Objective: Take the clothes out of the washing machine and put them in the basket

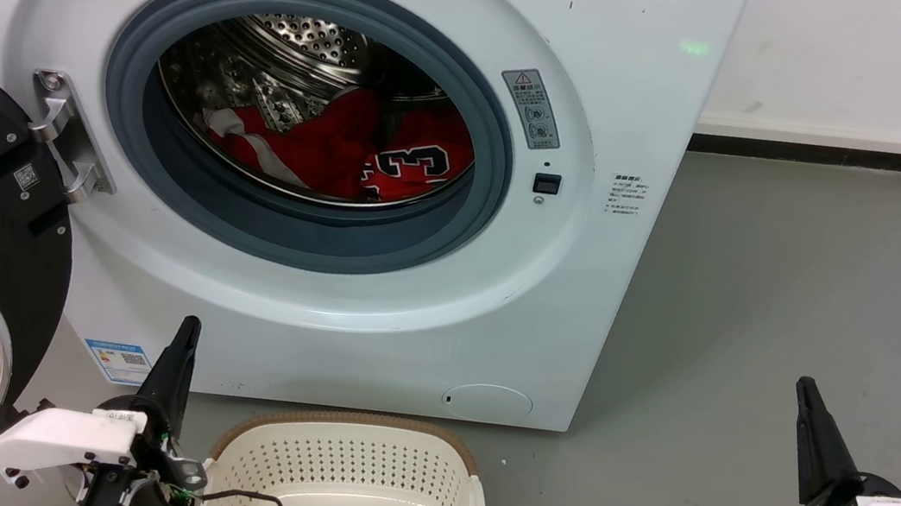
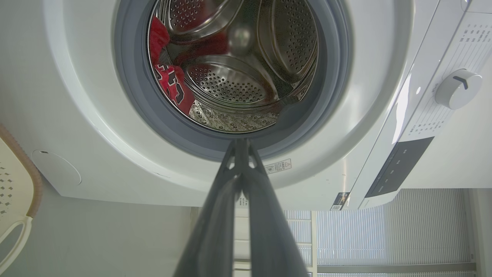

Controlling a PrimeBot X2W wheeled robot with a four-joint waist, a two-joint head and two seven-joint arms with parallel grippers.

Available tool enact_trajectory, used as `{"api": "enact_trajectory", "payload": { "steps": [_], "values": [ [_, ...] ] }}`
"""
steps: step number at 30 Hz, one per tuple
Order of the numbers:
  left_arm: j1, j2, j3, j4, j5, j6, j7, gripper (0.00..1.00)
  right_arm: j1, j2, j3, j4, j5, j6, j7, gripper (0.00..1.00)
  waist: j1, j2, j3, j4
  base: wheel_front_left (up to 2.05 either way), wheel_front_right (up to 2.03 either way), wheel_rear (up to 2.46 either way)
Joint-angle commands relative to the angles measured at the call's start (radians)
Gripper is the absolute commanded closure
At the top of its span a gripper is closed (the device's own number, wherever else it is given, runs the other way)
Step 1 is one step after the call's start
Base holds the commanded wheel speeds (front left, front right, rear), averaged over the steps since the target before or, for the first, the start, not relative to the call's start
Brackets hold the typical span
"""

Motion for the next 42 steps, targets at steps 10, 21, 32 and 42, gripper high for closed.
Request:
{"api": "enact_trajectory", "payload": {
  "steps": [10,21,32,42],
  "values": [
    [-0.005,-0.002,0.003,-0.001,-0.002,-0.002,0.002,1.0,-0.013,0.004,0.0,0.001,-0.005,0.0,0.001,1.0,0.0,0.0,0.0,0.0,0.0,0.0,0.0],
    [-0.005,-0.002,0.003,-0.002,-0.002,-0.002,0.002,1.0,-0.013,0.004,0.0,0.001,-0.005,-0.001,0.001,1.0,0.0,0.0,0.0,0.0,0.0,0.0,0.0],
    [0.037,-0.003,-0.016,0.021,0.009,0.0,-0.026,0.0,0.034,0.001,0.016,0.018,-0.01,0.0,-0.024,0.0,0.0,0.0,0.0,-0.001,0.0,0.0,0.0],
    [0.054,-0.002,-0.017,0.004,0.05,0.0,-0.074,0.0,0.048,0.001,0.027,0.001,-0.053,0.0,-0.073,0.0,0.0,0.0,0.001,-0.004,0.0,0.0,0.0]
  ]
}}
